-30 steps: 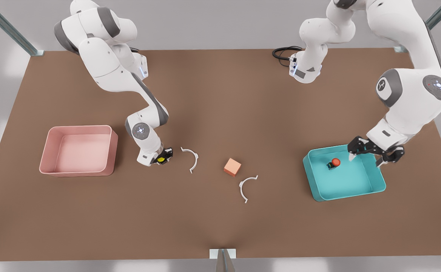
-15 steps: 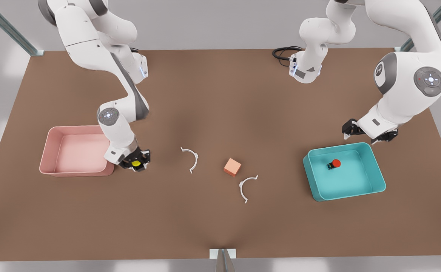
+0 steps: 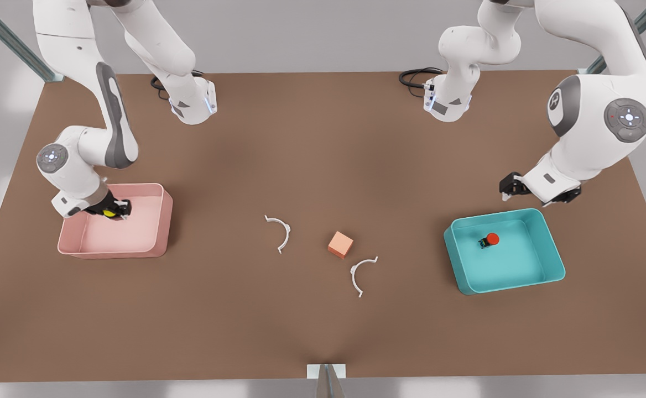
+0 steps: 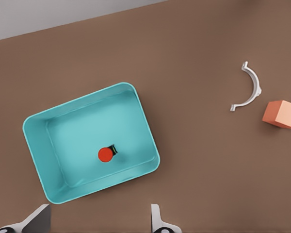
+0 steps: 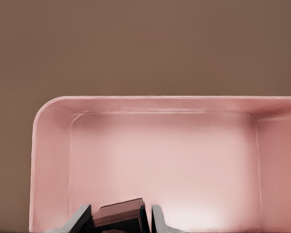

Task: Place the red button in the blue storage box with the left arm, and place the yellow button in the pink storage box with the right arm

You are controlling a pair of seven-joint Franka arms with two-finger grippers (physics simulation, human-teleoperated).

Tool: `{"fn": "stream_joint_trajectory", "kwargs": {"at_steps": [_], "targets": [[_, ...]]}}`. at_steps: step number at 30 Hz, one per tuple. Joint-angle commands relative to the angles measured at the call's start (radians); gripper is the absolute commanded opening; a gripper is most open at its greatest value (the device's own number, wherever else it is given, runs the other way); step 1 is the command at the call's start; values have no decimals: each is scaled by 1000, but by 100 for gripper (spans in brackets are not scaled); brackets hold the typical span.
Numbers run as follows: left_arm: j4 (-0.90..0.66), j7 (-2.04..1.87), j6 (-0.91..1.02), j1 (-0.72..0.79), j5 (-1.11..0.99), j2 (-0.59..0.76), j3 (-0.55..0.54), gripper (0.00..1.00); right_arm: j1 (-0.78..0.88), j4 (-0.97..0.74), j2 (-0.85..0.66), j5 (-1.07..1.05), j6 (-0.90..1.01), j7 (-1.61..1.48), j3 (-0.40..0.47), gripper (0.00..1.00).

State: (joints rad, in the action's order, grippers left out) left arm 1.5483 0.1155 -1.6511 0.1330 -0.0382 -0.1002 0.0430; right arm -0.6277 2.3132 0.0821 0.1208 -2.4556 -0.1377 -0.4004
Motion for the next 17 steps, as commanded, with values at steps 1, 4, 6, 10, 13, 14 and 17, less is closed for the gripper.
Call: {"fn": "stream_joint_trajectory", "kwargs": {"at_steps": [1, 4, 6, 10, 13, 14, 17], "targets": [[0, -33, 11, 5, 0, 2, 0, 100, 37, 2, 24, -6, 17, -339, 23, 64], [0, -30, 11, 4, 0, 2, 0, 100, 48, -41, 82, -6, 17, -333, 37, 100], [0, -33, 11, 4, 0, 0, 0, 100, 71, -63, 108, -4, 21, -330, 41, 100], [0, -33, 11, 4, 0, 2, 0, 100, 546, -1032, 290, -10, 950, 151, 235, 100], [0, -33, 11, 5, 0, 0, 0, 100, 559, -856, 146, -12, 828, 176, 239, 100], [0, -33, 11, 5, 0, 0, 0, 100, 559, -857, 146, -13, 831, 178, 241, 100], [-2, -33, 11, 5, 0, 0, 0, 100, 559, -857, 148, -29, 851, 178, 250, 100]]}}
